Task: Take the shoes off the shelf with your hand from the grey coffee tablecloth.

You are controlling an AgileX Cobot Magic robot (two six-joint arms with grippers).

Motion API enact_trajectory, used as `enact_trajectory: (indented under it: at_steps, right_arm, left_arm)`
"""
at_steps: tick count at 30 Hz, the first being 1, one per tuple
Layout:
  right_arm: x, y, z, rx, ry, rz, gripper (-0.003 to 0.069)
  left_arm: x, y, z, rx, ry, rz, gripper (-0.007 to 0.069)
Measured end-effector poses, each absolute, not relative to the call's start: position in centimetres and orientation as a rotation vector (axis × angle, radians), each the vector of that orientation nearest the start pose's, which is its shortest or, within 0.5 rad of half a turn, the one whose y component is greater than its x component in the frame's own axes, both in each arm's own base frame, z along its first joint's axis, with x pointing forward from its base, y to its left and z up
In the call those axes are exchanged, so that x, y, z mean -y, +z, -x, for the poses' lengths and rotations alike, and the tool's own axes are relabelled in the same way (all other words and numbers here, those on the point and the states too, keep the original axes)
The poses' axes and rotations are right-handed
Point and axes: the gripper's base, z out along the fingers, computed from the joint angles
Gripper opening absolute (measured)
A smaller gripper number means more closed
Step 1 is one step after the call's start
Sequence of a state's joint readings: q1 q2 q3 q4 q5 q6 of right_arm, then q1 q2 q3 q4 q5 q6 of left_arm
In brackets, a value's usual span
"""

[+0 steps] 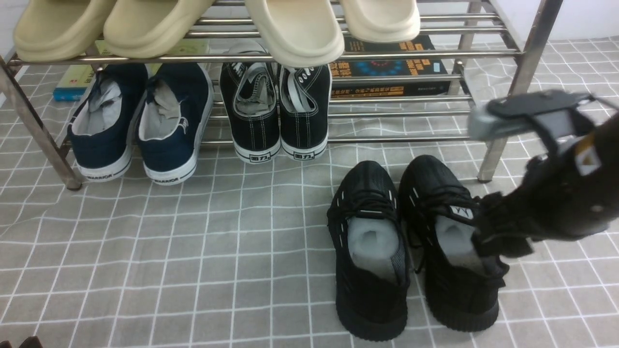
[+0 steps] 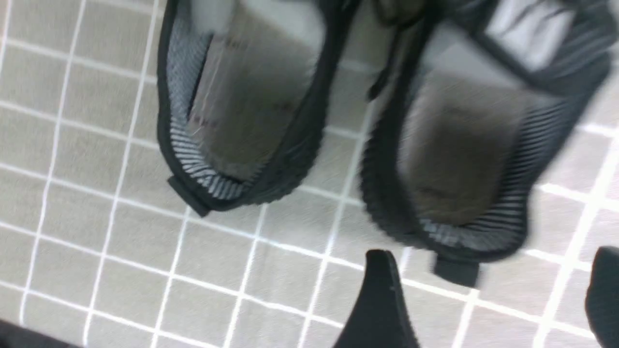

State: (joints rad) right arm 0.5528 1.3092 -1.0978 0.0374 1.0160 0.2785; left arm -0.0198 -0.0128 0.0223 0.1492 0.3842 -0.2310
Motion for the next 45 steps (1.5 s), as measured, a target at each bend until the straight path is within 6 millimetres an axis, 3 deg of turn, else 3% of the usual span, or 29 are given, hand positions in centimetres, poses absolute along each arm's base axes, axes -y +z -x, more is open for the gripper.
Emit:
enact_trajectory:
  at_steps: [7,15,22,23,24,28,36,45]
  right_arm:
    - [-11.8,34.8,-18.9,-2.587,0.326,0.345,0.0529]
    - [-10.3,36.7,-16.4,-2.536,0.354,0.339,0.0457]
    - [-8.6,36.7,-13.5,-2.49,0.386,0.332,0.0255]
    - [-8.3,36.5,-13.1,-2.485,0.388,0.331,0.0218]
    - [-7.5,36.3,-11.9,-2.466,0.385,0.331,0.0125]
    - [-6.2,35.8,-9.9,-2.441,0.416,0.264,-0.0004]
    - [-4.3,35.4,-6.9,-2.501,0.422,0.152,-0.0013]
    - [-3.7,35.3,-6.7,-2.514,0.367,0.15,-0.0006]
  left_arm:
    - [-0.4,17.2,-5.2,-1.87,-0.025,0.106,0.024]
    - [-0.4,17.2,-5.2,-1.87,-0.025,0.106,0.024]
    - [-0.4,17.2,-5.2,-1.87,-0.025,0.106,0.024]
    - [-0.4,17.2,-5.2,-1.87,-0.025,0.106,0.024]
    - [-0.4,17.2,-5.2,-1.87,-0.025,0.106,0.024]
    - [-0.4,17.2,-5.2,-1.87,-0.025,0.106,0.0242]
    - [-0.4,17.2,-5.2,-1.87,-0.025,0.106,0.0242]
    - [-0.4,17.2,-5.2,-1.87,-0.025,0.106,0.0242]
